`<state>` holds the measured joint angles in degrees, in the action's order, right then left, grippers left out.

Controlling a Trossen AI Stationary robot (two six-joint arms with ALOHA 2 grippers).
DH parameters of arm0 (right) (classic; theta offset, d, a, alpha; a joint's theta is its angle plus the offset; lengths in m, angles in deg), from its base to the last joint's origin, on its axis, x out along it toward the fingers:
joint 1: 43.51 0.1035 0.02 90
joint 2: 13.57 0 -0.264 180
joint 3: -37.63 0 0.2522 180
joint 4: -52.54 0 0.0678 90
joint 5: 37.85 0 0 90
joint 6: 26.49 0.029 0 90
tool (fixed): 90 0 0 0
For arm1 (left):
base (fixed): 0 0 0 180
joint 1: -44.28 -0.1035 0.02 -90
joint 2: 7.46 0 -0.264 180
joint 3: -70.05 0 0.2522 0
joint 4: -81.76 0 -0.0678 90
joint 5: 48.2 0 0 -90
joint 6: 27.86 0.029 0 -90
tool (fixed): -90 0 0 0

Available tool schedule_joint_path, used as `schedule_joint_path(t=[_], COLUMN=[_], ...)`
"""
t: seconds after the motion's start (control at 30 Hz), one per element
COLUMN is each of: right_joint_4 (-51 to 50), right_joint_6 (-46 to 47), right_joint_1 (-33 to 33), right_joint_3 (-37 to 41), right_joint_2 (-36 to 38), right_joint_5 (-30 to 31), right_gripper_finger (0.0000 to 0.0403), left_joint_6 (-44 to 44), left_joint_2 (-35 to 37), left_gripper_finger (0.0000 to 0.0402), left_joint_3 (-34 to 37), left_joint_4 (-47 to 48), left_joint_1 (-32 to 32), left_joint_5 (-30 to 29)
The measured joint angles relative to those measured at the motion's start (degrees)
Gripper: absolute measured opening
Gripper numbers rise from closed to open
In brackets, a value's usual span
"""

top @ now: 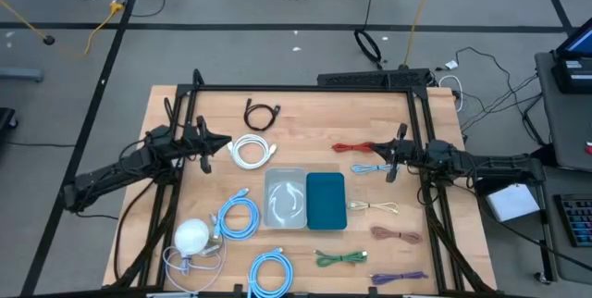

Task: Pick & Place USB Port
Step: Put the orange charger cable into the blue bin

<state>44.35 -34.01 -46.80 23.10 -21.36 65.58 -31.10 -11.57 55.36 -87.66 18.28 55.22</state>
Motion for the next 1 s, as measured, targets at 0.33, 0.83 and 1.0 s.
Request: schedule_joint_path(t=[0.33, 0.83, 1.0], right_joint_4=[0.3, 24.3, 33.1], right_joint_6=[-16.8, 14.8, 15.4], right_joint_1=[0.0, 0.0, 0.0], right_joint_3=[0.0, 0.0, 0.0], right_joint_2=[0.0, 0.0, 0.0], right_joint_5=[0.0, -0.1, 0.3], right_gripper_finger=[0.0000, 0.0000, 0.0000], left_joint_6=[0.0, -6.1, -7.8], left_joint_2=[0.0, 0.0, 0.0], left_gripper_finger=[0.0024, 0.0024, 0.0024], left_joint_3=[0.0, 0.0, 0.0], left_joint_4=[0.0, -23.0, -33.3], left_joint_1=[0.0, 0.0, 0.0], left_joint_5=[0.0, -2.5, -2.9])
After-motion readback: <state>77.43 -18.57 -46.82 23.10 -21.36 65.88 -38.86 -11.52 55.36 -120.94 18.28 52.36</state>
